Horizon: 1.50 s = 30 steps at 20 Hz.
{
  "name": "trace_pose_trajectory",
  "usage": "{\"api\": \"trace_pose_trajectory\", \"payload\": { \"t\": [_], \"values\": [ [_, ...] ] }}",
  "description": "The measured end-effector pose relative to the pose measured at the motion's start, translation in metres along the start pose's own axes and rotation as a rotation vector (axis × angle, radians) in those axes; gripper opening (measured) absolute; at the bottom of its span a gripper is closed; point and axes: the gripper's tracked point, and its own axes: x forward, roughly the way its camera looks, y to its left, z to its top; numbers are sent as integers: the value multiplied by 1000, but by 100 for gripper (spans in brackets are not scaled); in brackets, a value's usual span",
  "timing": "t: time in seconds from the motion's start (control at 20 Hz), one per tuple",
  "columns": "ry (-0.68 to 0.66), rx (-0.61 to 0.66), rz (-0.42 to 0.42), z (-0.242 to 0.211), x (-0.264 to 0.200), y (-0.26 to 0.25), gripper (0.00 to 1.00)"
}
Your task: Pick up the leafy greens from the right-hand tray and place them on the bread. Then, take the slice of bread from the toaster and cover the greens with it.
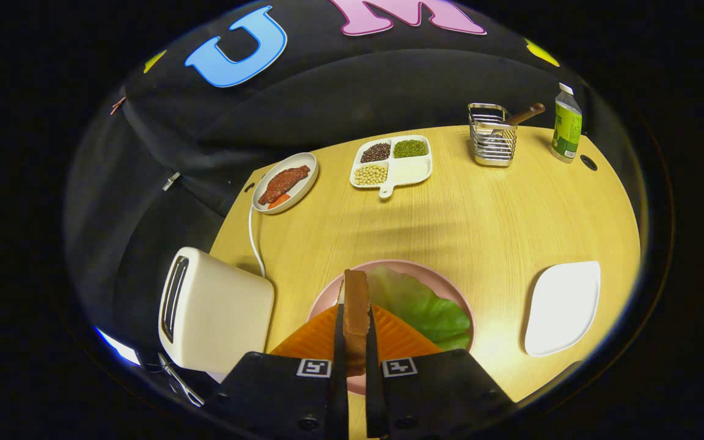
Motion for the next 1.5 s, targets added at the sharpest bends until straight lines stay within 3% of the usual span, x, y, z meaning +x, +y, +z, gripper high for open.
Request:
{"api": "trace_pose_trajectory", "payload": {
  "t": [0.25,0.35,0.4,0.45,0.55,0.6,1.1,1.5],
  "values": [
    [10,-36,-78,-7,0,-20,31],
    [3,-61,-107,-7,-1,-27,41],
    [2,-77,-113,-8,-1,-28,52],
    [-8,-105,-127,-7,-1,-31,54],
    [-62,-173,-174,2,-10,-40,81],
    [-100,-200,-183,9,-15,-39,99],
    [-412,-344,-199,62,-123,-28,99],
    [-732,-355,-315,94,-251,-42,98]
  ]
}}
